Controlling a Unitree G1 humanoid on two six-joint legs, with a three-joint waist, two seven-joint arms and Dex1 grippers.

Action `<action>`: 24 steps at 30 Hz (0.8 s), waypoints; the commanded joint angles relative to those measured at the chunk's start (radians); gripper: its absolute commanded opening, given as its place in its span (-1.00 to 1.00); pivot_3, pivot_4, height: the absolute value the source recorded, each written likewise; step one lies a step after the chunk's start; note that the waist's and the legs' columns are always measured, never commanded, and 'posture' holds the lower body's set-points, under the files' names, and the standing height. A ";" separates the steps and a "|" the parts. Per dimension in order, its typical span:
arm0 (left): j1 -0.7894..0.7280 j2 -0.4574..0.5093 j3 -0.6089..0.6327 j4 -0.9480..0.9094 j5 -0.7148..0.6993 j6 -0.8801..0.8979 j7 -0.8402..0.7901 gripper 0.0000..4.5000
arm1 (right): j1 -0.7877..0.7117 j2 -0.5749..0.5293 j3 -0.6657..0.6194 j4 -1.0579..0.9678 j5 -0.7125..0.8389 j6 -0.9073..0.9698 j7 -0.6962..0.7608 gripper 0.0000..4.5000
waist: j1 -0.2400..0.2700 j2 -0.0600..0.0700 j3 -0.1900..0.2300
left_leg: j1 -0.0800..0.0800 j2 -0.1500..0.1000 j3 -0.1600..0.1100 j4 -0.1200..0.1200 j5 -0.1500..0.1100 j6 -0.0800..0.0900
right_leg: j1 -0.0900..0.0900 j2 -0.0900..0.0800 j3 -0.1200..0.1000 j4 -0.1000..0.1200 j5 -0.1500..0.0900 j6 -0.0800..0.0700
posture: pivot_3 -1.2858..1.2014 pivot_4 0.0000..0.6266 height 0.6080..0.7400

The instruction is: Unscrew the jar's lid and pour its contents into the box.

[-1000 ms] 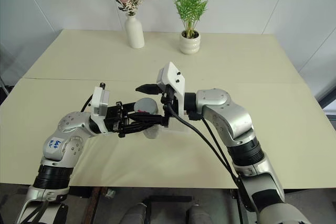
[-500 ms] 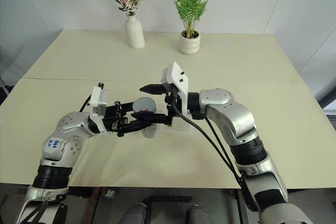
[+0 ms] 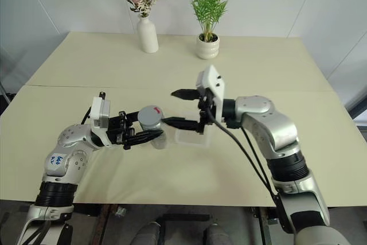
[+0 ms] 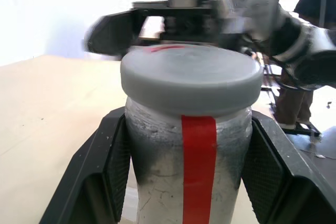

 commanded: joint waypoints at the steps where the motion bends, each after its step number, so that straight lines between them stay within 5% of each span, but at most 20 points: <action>1: 0.003 0.004 0.010 -0.031 -0.015 -0.017 -0.018 0.12 | 0.011 -0.018 -0.040 -0.009 0.020 -0.009 0.026 0.98 | -0.003 0.000 0.000 | 0.000 0.000 0.000 0.000 0.000 0.000 | 0.000 0.000 0.000 0.000 0.000 0.000 | 0.03 -0.52 1.00; 11: 0.017 0.024 0.016 -0.015 -0.013 -0.001 -0.031 0.12 | 0.035 -0.067 -0.078 -0.055 0.095 0.041 0.091 0.98 | -0.003 0.000 0.000 | 0.000 0.000 0.000 0.000 0.000 0.000 | 0.000 0.000 0.000 0.000 0.000 0.000 | 0.03 -0.52 1.00; 24: -0.010 0.008 0.007 -0.001 -0.011 -0.003 -0.027 0.12 | -0.002 0.095 0.044 -0.186 0.103 0.105 -0.033 0.98 | -0.001 0.000 0.000 | 0.000 0.000 0.000 0.001 0.000 0.000 | 0.000 0.000 0.000 0.001 0.000 0.000 | 0.03 -0.52 1.00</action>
